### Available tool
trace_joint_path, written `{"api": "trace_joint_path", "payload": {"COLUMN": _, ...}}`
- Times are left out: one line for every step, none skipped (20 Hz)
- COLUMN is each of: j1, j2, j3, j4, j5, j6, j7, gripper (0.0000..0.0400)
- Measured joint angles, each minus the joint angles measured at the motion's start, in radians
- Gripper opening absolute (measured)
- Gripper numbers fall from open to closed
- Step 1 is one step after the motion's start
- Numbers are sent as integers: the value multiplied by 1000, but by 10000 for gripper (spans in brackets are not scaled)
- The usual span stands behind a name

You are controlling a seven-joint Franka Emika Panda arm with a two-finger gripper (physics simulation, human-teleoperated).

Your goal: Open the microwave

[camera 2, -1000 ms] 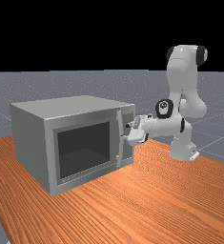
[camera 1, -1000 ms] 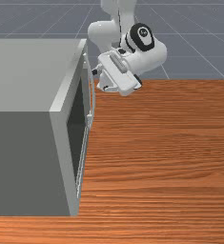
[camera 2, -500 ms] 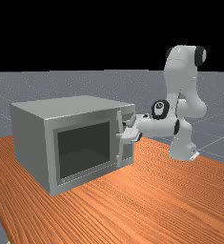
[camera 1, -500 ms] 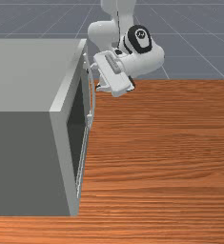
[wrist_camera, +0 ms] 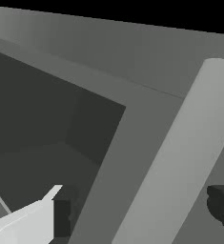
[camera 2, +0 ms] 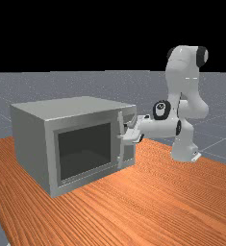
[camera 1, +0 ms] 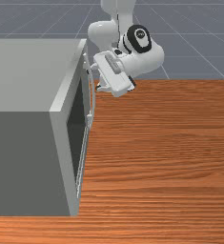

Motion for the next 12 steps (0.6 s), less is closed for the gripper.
{"api": "trace_joint_path", "payload": {"j1": 5, "j2": -2, "j3": -6, "j4": -1, "j5": 1, "j6": 6, "j7": 0, "gripper": 398}}
{"api": "trace_joint_path", "payload": {"j1": 10, "j2": -2, "j3": -11, "j4": 0, "j5": 2, "j6": 6, "j7": 0, "gripper": 398}}
{"api": "trace_joint_path", "payload": {"j1": 16, "j2": -1, "j3": -16, "j4": 0, "j5": 2, "j6": 5, "j7": 0, "gripper": 398}}
{"api": "trace_joint_path", "payload": {"j1": 21, "j2": -1, "j3": -21, "j4": 1, "j5": 2, "j6": 5, "j7": 0, "gripper": 398}}
{"api": "trace_joint_path", "payload": {"j1": 25, "j2": -1, "j3": -26, "j4": 1, "j5": 2, "j6": 7, "j7": 0, "gripper": 399}}
{"api": "trace_joint_path", "payload": {"j1": 30, "j2": 0, "j3": -31, "j4": 1, "j5": 2, "j6": 7, "j7": 0, "gripper": 398}}
{"api": "trace_joint_path", "payload": {"j1": 35, "j2": 0, "j3": -36, "j4": 2, "j5": 3, "j6": 7, "j7": 0, "gripper": 399}}
{"api": "trace_joint_path", "payload": {"j1": 40, "j2": 0, "j3": -41, "j4": 1, "j5": 3, "j6": 6, "j7": 0, "gripper": 398}}
{"api": "trace_joint_path", "payload": {"j1": 45, "j2": -2, "j3": -45, "j4": 0, "j5": 0, "j6": 9, "j7": 0, "gripper": 400}}
{"api": "trace_joint_path", "payload": {"j1": 49, "j2": -1, "j3": -49, "j4": 0, "j5": 0, "j6": 9, "j7": 0, "gripper": 400}}
{"api": "trace_joint_path", "payload": {"j1": 54, "j2": 0, "j3": -53, "j4": 0, "j5": 0, "j6": 9, "j7": 0, "gripper": 400}}
{"api": "trace_joint_path", "payload": {"j1": 58, "j2": 0, "j3": -57, "j4": 1, "j5": 1, "j6": 9, "j7": 0, "gripper": 400}}
